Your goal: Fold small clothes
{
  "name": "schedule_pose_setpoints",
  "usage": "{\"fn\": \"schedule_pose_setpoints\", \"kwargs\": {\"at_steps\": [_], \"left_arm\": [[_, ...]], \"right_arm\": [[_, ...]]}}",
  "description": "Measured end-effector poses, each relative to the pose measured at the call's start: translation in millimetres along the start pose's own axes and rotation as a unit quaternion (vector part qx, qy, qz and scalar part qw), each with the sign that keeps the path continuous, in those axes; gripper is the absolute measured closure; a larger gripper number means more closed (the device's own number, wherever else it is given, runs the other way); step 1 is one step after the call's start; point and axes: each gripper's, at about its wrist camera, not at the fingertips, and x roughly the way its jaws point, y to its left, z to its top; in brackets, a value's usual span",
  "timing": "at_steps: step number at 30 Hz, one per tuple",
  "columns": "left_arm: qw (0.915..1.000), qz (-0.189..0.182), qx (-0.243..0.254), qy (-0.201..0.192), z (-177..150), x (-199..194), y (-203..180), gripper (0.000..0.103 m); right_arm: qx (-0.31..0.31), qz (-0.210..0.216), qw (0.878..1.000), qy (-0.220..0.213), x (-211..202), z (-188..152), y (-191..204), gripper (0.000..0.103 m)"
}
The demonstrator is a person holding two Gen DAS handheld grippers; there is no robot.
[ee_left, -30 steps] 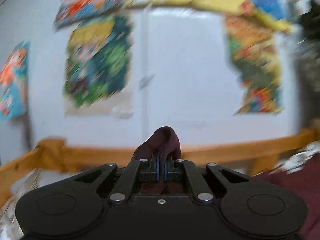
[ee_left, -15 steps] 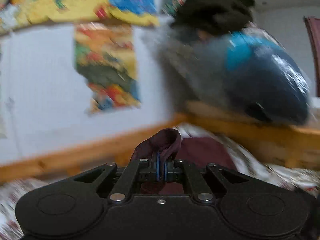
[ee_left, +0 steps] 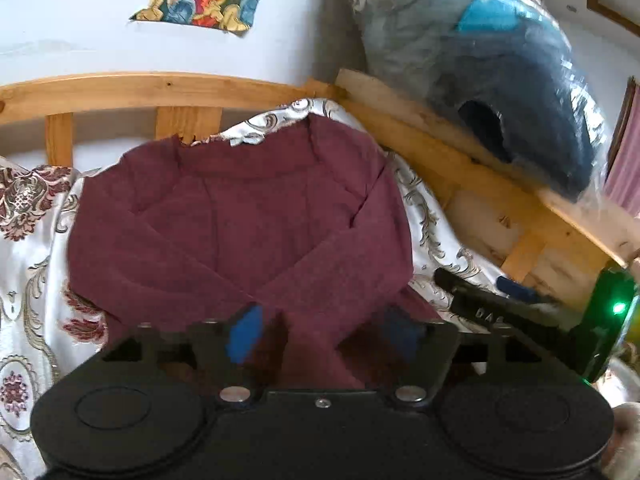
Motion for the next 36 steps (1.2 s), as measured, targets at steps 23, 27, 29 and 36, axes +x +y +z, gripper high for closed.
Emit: {"fn": "schedule_pose_setpoints", "kwargs": {"at_steps": [23,27,29,36], "left_arm": [[0.9651,0.193,0.134,0.116,123,84,156,0.017],[0.9685,0.171,0.113,0.142,117,117,175,0.043],[0.9717,0.168,0.074,0.148,114,128,188,0.091],[0.9768,0.212,0.027,0.006,112,100,178,0.099]], "right_arm": [[-0.057,0.154,0.986,0.004,4,-47,66,0.000],[-0.054,0.155,0.986,0.021,9,-53,65,0.000],[-0.050,0.162,0.985,0.026,11,-55,64,0.000],[-0.043,0.182,0.982,0.020,9,-58,65,0.001]]}}
